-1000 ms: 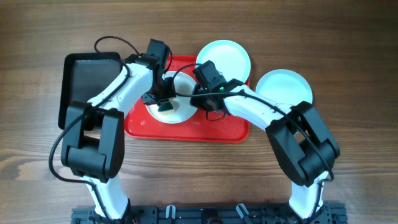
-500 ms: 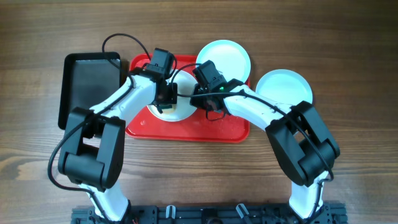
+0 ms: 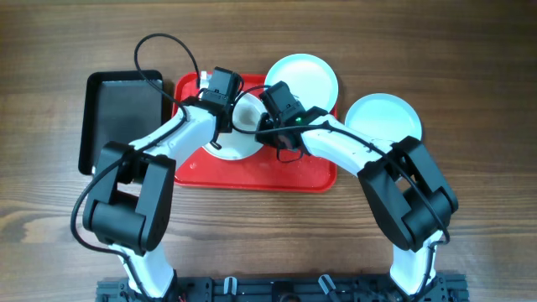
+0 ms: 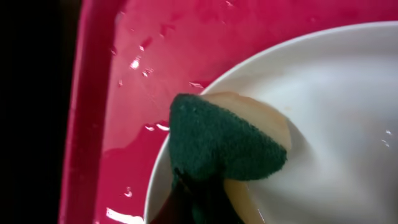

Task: Clean dirty plates on tray and stack at the side
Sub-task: 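Scrub the plate again with the sponge in the left gripper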

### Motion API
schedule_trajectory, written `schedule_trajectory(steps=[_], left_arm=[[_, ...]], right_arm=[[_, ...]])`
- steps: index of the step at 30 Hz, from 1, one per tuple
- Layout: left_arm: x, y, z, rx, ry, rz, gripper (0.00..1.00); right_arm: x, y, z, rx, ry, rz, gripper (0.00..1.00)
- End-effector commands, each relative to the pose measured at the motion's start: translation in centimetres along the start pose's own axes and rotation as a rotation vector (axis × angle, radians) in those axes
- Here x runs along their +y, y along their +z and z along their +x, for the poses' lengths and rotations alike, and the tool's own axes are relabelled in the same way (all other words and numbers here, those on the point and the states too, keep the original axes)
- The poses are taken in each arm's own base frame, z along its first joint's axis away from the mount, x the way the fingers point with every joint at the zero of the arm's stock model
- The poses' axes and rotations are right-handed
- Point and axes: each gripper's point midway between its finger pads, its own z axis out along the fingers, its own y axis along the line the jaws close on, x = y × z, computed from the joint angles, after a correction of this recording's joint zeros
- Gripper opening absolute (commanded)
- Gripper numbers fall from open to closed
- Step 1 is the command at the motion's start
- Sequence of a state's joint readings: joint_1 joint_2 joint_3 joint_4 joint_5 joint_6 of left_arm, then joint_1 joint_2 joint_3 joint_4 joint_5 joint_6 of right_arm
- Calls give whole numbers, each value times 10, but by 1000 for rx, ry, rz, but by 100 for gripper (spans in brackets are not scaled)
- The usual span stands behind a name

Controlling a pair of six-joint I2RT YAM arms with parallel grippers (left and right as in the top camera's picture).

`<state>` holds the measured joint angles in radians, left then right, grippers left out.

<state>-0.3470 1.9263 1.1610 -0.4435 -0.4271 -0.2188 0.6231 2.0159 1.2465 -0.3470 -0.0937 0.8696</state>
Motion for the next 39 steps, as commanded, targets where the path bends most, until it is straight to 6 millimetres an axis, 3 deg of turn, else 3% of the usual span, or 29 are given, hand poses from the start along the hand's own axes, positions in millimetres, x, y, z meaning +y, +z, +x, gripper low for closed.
schedule_trajectory(steps=[1, 8, 13, 17, 20, 23, 28, 33, 39], left_arm=[[53, 12, 1, -43, -59, -290, 4], [54, -2, -24, -114, -82, -320, 4], [39, -33, -58, -209, -128, -269, 4], [32, -51, -65, -222, -131, -228, 4], [11, -51, -50, -137, -116, -83, 4], [-26, -50, -21, 9, -67, 131, 4], [-77, -69, 10, 164, 33, 459, 4], [-85, -72, 24, 209, 86, 520, 4], [-78, -45, 50, 235, 124, 458, 4]], right_arm=[[-23, 9, 8, 17, -25, 82, 4], [-23, 9, 8, 17, -25, 83, 4], [-24, 9, 9, 19, -25, 86, 4], [-24, 9, 8, 19, -26, 86, 4], [-24, 9, 8, 19, -25, 86, 4], [-24, 9, 8, 19, -25, 86, 4], [-24, 9, 9, 19, -26, 86, 4], [-24, 9, 8, 19, -29, 86, 4], [-24, 9, 9, 20, -29, 86, 4]])
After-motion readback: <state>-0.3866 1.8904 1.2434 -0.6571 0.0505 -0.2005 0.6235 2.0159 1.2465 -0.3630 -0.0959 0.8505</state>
